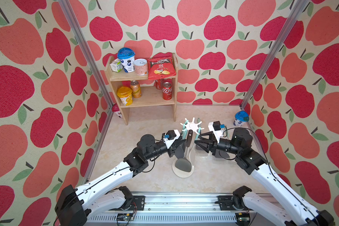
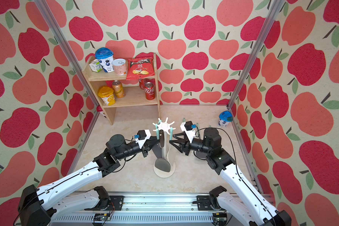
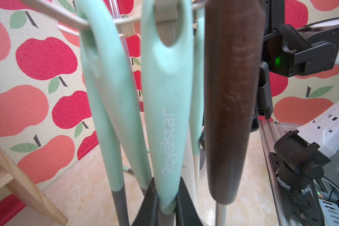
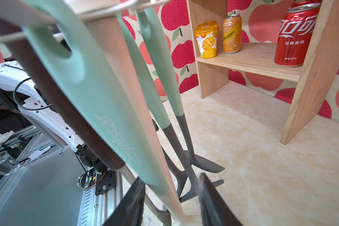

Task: Take the spatula off the kitchen utensil rack
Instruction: Take off the spatula from the rack.

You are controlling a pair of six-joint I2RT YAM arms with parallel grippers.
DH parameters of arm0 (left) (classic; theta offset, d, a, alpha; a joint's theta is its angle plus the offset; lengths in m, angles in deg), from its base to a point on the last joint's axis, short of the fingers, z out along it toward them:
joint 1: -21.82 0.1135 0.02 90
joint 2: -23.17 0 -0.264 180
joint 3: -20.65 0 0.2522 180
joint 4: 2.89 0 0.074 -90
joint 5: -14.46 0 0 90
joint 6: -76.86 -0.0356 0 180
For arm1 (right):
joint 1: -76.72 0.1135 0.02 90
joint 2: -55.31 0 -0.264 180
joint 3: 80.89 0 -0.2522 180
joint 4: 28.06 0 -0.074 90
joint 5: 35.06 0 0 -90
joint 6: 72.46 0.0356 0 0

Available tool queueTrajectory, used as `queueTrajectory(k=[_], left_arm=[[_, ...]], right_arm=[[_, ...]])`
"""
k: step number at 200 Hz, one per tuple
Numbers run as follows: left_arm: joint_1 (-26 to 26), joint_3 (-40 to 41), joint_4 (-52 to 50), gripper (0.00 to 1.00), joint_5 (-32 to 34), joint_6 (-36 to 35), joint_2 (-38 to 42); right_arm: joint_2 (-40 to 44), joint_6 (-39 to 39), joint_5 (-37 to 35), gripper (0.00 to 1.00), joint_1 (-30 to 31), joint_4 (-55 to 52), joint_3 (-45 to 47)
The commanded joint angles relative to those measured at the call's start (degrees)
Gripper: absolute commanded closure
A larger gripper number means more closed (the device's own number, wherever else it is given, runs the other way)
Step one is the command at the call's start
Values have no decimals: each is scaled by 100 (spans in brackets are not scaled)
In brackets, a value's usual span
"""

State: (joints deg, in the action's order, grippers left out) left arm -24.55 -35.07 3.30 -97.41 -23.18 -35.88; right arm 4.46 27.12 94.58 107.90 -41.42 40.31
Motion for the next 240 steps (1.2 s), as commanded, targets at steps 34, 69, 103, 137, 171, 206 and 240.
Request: queueTrajectory(k=[34,69,103,137,171,206,240], left_arm=[[28,132,-777,100,37,-56,-186],[24,119,-776,100,41,-65,-186],[25,108,-774,100,33,-68,-186],[26,114,-777,100,33,-59,-175],[31,126,-773,100,29,-68,-176],[31,144,-774,100,33,-68,-162],[31,170,-791,100,59,-59,-125]], right_arm=[[-149,-184,188,54,161,40,-295],[-198,-253,176,58,244,-31,-380],[-167,-324,111,70,259,-131,-416],[-71,-438,-37,77,261,-331,-440],[54,-507,-195,86,262,-443,-447],[108,-558,-305,92,259,-514,-466],[173,-614,-473,94,257,-515,-453]])
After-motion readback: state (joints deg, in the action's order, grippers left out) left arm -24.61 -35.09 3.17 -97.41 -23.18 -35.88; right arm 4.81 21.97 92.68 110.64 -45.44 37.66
